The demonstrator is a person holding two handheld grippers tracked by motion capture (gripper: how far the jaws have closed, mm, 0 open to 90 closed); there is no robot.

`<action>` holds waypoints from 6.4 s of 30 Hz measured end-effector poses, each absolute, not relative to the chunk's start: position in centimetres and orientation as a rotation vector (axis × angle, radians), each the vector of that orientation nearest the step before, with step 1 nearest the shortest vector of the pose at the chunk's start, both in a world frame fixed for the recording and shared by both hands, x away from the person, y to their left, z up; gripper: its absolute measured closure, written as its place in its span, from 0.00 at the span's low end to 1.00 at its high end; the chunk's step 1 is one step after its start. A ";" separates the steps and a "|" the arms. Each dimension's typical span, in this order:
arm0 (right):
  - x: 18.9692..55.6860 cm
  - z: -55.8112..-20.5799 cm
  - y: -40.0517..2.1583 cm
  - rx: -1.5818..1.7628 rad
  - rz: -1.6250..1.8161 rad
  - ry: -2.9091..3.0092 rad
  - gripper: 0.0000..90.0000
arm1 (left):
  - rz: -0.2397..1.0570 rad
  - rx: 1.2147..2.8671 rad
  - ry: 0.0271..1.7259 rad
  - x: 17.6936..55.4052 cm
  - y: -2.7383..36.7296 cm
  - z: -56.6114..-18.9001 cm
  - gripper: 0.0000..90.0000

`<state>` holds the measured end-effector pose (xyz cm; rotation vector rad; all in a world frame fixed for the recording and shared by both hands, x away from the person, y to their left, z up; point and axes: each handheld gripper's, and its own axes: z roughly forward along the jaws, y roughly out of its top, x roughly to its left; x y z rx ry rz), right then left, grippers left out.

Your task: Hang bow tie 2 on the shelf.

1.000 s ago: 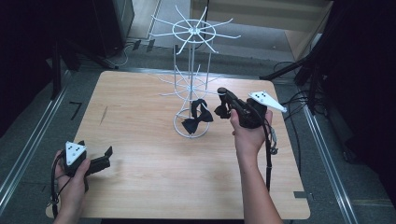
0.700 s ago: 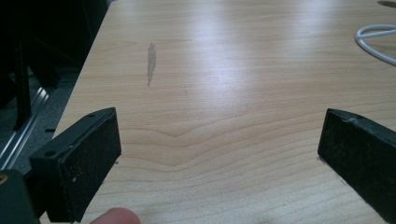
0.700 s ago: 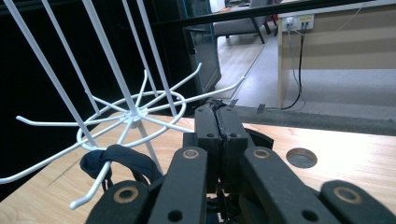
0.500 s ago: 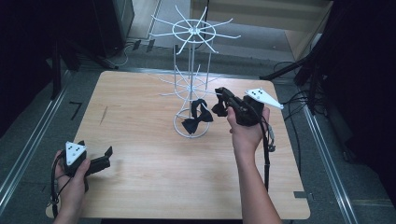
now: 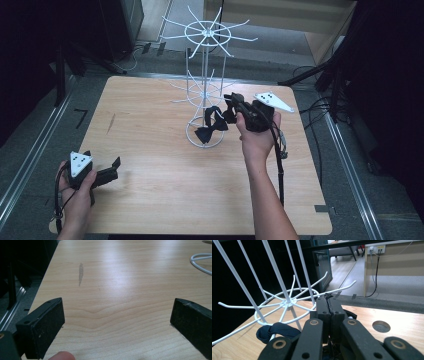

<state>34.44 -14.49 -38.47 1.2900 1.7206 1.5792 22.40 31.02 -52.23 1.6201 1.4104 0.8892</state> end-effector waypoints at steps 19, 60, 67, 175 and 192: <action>35.3 -38.8 -12.5 1.265 1.573 1.781 1.00 | 0.893 1.617 1.410 22.4 31.0 -52.2 0.00; 33.6 -43.0 -16.0 1.304 1.610 1.804 0.64 | 0.894 1.618 1.411 22.4 31.0 -52.2 0.00; 32.9 -43.6 -16.7 1.301 1.578 1.785 0.40 | 0.894 1.617 1.409 22.4 31.0 -52.2 0.00; 20.1 -54.6 -37.2 1.608 1.206 1.696 0.11 | 0.897 1.616 1.416 22.3 31.0 -52.2 0.00; 20.0 -55.1 -37.0 1.585 1.203 1.731 0.12 | 0.894 1.618 1.412 22.4 31.0 -52.2 0.00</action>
